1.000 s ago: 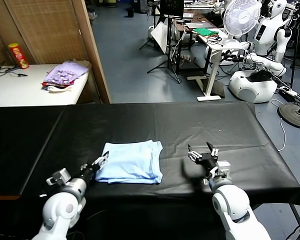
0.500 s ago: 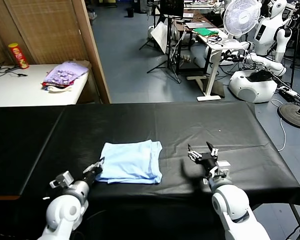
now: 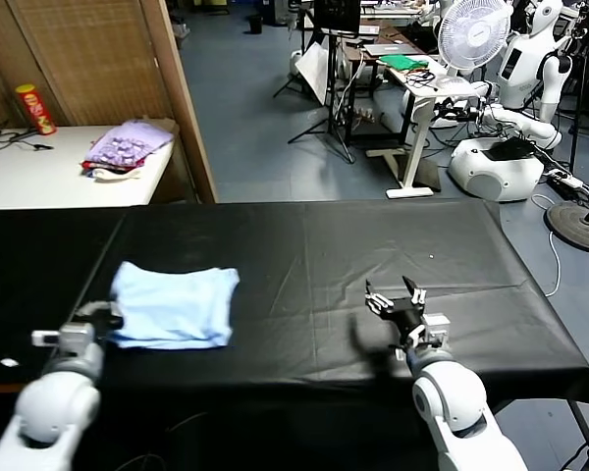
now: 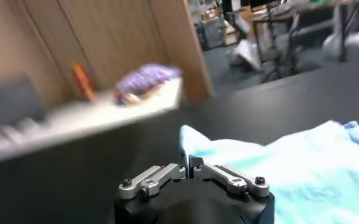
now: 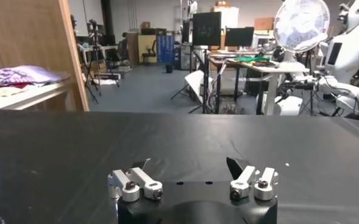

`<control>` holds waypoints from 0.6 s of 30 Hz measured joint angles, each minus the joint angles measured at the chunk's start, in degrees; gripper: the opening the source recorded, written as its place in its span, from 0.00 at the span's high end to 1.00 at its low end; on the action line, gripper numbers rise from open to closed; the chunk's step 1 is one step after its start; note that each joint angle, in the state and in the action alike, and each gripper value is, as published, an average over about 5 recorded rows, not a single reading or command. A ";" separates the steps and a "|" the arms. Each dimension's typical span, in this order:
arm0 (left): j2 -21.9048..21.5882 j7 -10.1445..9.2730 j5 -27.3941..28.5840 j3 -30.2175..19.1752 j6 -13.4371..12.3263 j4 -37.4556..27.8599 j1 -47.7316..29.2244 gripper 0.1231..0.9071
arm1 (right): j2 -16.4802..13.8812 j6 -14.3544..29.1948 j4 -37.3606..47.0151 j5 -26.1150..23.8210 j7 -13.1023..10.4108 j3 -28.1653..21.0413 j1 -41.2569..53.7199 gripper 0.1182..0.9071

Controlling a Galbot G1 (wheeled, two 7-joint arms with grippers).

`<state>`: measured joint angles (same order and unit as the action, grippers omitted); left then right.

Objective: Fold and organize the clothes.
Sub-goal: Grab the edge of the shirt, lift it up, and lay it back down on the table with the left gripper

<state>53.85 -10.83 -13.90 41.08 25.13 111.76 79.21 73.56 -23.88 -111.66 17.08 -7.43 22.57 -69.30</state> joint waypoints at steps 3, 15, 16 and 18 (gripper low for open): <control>-3.52 -0.72 2.45 1.48 1.09 2.64 0.58 0.98 | 0.05 0.00 -0.02 0.03 0.01 -0.04 -0.06 0.14; 2.88 -8.21 -16.08 -13.03 1.16 9.33 -3.69 0.98 | 0.03 0.31 -0.31 -1.27 0.28 1.10 -2.35 0.14; 4.38 -8.93 -17.27 -14.88 1.27 9.23 -4.30 0.98 | 0.06 0.34 -0.21 -1.43 0.32 1.05 -2.45 0.14; 7.66 -9.69 -17.95 -18.33 1.01 8.76 -5.49 0.98 | 0.08 0.36 0.01 -1.61 0.43 0.85 -2.52 0.14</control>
<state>61.52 -20.52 -31.84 22.75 26.14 120.52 73.72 73.64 -23.53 -111.65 15.47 -7.00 23.42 -71.82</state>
